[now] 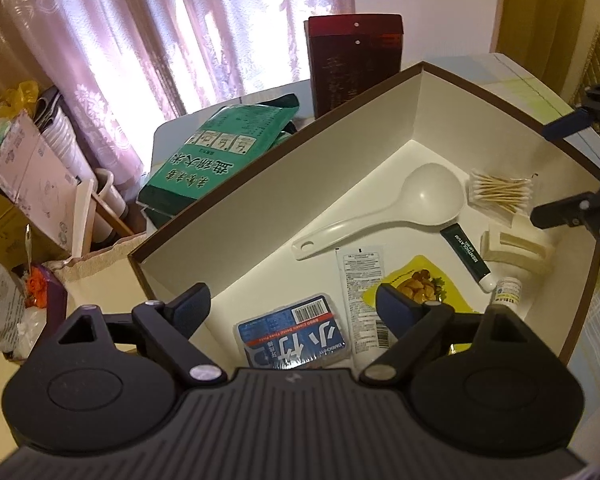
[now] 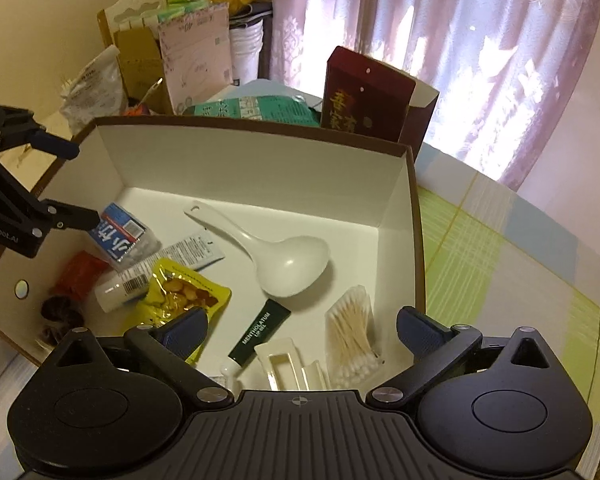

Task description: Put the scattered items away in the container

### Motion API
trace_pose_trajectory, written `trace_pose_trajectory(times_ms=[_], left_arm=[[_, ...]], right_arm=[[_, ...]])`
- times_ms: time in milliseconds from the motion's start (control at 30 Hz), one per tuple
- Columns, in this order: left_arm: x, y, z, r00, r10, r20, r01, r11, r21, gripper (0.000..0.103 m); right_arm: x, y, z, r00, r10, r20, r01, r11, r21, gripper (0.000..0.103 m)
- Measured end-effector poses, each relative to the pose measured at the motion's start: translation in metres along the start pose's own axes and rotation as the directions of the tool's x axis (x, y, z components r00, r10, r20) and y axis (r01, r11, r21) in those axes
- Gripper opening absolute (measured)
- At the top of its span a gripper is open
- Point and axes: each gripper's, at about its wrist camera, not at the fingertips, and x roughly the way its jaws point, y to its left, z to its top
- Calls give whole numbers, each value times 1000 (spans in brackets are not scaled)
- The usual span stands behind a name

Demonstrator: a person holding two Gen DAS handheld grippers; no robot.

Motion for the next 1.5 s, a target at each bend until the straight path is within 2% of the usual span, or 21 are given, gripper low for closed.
trace_pose_trajectory(times_ms=[300, 600, 867, 1133, 1500], left_arm=[[-12, -7, -4, 999, 30, -13, -30, 999, -45, 92], [-31, -18, -10, 998, 56, -12, -56, 995, -77, 94], [-53, -29, -15, 997, 71, 11, -69, 992, -109, 94], [-80, -41, -22, 995, 92, 36, -86, 988, -129, 95], [-112, -57, -33, 991, 127, 51, -118, 981, -154, 96]], right_arm=[[-13, 8, -4, 1000, -9, 16, 8, 1000, 19, 103], [-25, 7, -10, 1000, -17, 26, 14, 994, 111, 103], [-38, 19, -17, 998, -33, 56, 27, 995, 99, 103], [-53, 21, -24, 995, -35, 93, 21, 989, 147, 103], [-81, 29, -34, 990, -12, 138, -9, 988, 152, 103]])
